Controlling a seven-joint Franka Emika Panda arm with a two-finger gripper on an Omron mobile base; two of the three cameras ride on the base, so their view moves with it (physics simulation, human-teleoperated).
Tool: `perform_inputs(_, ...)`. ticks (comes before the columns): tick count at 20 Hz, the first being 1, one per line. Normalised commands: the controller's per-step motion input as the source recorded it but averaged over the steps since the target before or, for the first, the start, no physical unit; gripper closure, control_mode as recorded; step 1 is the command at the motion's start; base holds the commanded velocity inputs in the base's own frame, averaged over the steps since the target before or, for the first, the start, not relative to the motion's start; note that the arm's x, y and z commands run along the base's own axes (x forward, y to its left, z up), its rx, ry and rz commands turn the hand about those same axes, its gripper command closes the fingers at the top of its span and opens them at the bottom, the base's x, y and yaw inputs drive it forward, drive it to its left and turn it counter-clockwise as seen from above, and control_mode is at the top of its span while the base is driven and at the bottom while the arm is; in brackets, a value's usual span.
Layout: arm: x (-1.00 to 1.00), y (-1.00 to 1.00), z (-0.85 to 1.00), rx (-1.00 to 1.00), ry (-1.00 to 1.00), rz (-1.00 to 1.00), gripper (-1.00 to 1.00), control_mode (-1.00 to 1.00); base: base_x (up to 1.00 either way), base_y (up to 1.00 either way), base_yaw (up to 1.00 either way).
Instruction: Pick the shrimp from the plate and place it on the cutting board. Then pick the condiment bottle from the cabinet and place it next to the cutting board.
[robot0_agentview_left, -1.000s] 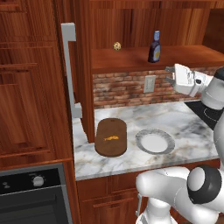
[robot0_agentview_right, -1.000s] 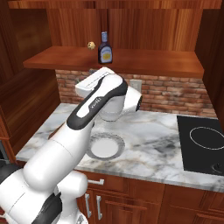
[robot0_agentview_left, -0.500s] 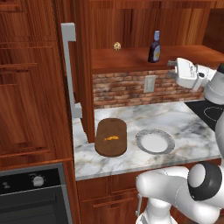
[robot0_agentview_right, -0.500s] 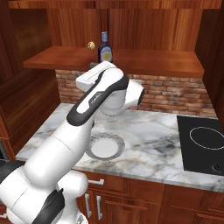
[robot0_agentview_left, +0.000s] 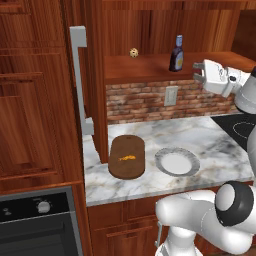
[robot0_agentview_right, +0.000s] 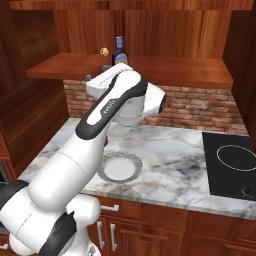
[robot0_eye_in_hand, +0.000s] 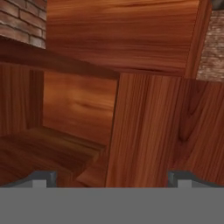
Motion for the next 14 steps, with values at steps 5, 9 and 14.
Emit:
perform_inputs(5, -0.03, 0.00, 0.22, 0.00, 0.00, 0.00, -1.00, -1.00, 0.00, 0.00, 0.00)
perform_inputs(9, 0.00, 0.00, 0.20, 0.00, 0.00, 0.00, -1.00, -1.00, 0.00, 0.00, 0.00)
perform_inputs(14, 0.00, -0.01, 0.16, 0.00, 0.00, -0.01, -1.00, -1.00, 0.00, 0.00, 0.00)
